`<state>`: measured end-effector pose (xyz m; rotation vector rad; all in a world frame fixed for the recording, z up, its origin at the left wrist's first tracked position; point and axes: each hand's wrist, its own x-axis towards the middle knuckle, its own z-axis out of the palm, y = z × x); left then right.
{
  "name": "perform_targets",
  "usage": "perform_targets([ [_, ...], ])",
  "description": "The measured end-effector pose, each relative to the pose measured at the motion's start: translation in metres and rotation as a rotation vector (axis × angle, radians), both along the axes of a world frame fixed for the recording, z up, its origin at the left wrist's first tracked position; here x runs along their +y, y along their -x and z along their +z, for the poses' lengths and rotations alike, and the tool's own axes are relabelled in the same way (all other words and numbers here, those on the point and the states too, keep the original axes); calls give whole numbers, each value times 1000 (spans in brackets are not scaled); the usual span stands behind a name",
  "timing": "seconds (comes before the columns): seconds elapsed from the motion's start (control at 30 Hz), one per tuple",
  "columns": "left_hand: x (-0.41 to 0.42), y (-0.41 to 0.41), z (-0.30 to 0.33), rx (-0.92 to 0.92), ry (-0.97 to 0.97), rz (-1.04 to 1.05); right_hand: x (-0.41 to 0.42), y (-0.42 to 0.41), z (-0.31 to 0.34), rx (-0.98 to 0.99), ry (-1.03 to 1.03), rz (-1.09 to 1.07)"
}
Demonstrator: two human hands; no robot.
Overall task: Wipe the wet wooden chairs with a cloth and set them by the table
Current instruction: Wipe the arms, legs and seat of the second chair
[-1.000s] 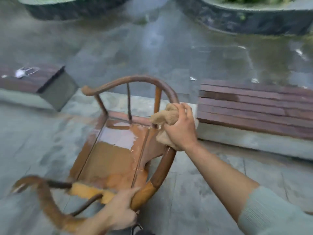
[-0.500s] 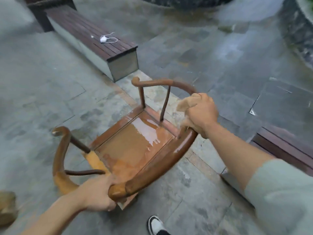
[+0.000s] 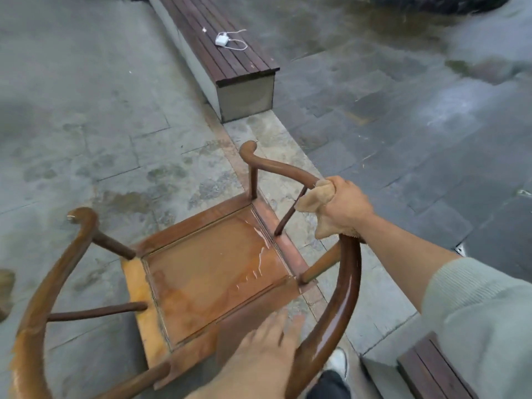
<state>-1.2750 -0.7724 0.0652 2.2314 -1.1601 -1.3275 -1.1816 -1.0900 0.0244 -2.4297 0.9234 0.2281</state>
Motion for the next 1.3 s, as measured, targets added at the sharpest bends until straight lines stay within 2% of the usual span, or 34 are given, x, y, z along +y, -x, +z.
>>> perform_targets([
  [0.07, -46, -2, -3, -49, -16, 28, -21, -33, -15, 2, -6, 118],
  [0.13, -111, -8, -9, 8, -57, 173, -40, -71, -33, 13, -25, 250],
  [0.23, -187, -28, -17, -30, -100, 459, -54, -118, -56, 22, -16, 412],
  [0.43, -277, -99, -47, -36, -239, 769, -58, -187, -88, 39, 26, 693],
  [0.53, -306, -138, -67, 134, -211, 1035, -61, -225, -108, 34, -59, 689],
  [0.67, -329, -186, -99, 203, -154, 1249, -54, -272, -138, 10, -7, 693],
  [0.8, -344, -234, -126, 45, -210, 1333, -35, -328, -162, 0, 53, 662],
  [0.9, -350, -258, -140, -26, -304, 1388, -28, -368, -177, -54, 12, 528],
  [1.03, -350, -304, -161, -26, -368, 1588, -45, -417, -199, -127, -212, 362],
  [1.1, -349, -340, -171, -64, -367, 1723, -54, -429, -211, -124, -272, 344],
  [1.2, -346, -394, -180, -58, -406, 1887, -69, -453, -220, -25, -376, 426],
  [1.3, -343, -415, -186, -35, -512, 1899, -86, -491, -234, 296, -397, 483],
])
